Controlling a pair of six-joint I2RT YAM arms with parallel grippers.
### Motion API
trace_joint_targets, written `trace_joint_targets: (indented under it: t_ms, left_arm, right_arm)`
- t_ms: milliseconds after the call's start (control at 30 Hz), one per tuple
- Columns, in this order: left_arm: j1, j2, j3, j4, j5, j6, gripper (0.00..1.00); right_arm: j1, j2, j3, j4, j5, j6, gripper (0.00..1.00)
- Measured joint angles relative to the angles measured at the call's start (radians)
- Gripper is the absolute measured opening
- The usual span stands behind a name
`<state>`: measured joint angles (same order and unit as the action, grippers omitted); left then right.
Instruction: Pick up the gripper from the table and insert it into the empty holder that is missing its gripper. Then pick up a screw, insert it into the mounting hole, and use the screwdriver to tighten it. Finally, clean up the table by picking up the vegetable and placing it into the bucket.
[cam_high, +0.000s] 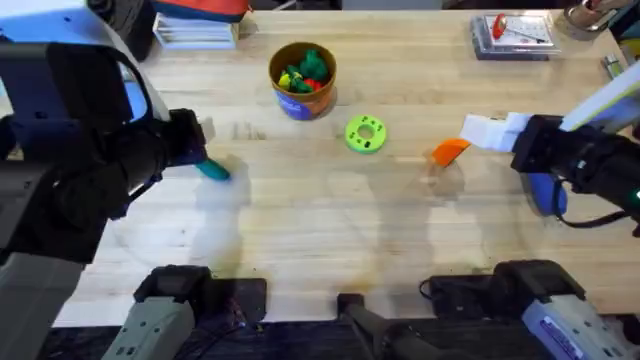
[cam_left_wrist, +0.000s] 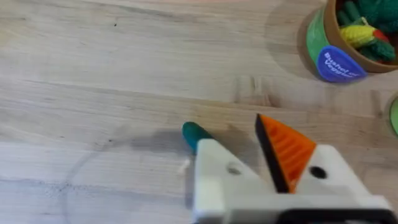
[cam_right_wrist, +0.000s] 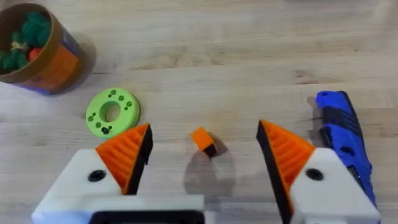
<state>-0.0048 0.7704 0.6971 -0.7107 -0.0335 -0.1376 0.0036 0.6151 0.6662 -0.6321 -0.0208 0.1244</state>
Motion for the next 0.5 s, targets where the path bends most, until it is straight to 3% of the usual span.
trace_joint_targets:
  t_ms: [167, 233, 367, 500]
  left_arm:
    - [-0.048, 0.000, 0.000, 0.079, 0.116, 0.081, 0.916]
    - [-0.092, 0.000, 0.000, 0.142, 0.200, 0.116, 0.979]
    - [-0.198, 0.000, 0.000, 0.337, 0.389, 0.158, 0.985]
    - [-0.280, 0.000, 0.010, 0.462, 0.498, 0.178, 0.985]
  right_arm:
    - [0.000, 0.000, 0.000, -0.001, 0.000, 0.000, 0.993]
    - [0.000, 0.000, 0.000, -0.001, 0.000, 0.000, 0.993]
    - [0.000, 0.000, 0.000, 0.000, 0.000, 0.001, 0.994]
    - [0.000, 0.000, 0.000, -0.001, 0.000, 0.002, 0.994]
